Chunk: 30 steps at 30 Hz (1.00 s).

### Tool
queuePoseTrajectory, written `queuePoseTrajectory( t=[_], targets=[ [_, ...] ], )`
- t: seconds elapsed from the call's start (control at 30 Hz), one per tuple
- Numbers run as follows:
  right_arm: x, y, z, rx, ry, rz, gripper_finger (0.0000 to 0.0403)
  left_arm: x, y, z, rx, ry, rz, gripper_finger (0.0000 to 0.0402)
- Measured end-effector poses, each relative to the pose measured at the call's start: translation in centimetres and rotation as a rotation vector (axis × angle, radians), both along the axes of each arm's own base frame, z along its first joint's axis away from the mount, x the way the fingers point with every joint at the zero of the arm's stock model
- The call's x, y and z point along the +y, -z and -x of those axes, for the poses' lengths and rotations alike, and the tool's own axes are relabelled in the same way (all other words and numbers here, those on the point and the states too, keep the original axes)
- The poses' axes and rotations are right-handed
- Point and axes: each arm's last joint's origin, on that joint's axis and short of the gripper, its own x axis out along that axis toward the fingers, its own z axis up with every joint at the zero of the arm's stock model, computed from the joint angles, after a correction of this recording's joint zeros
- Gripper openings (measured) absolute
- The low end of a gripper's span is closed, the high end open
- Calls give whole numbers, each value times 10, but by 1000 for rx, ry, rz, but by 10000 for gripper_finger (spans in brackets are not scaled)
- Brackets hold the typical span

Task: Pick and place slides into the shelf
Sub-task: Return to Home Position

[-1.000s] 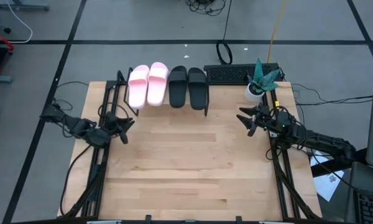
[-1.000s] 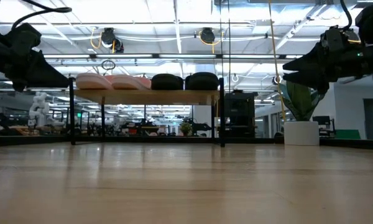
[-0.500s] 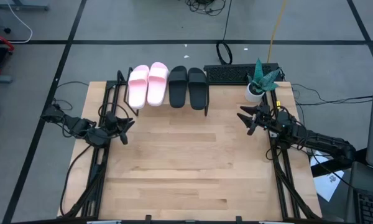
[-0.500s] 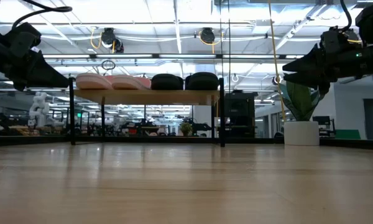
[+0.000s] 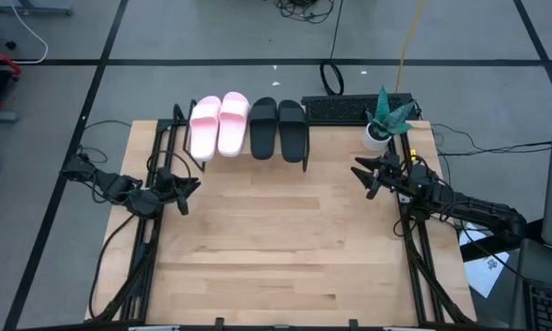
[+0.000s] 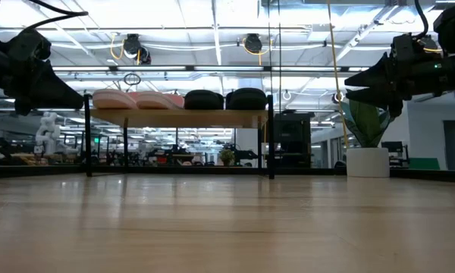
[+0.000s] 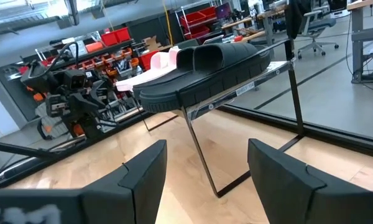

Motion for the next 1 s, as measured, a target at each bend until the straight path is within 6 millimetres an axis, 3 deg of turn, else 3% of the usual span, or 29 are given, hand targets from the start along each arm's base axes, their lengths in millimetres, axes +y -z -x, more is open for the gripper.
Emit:
queuePoseTrajectory(
  t=[1.0],
  targets=[
    [0, 0, 0, 0, 0, -1, 215, 0, 0, 0, 4, 3, -8, 86]
  ],
)
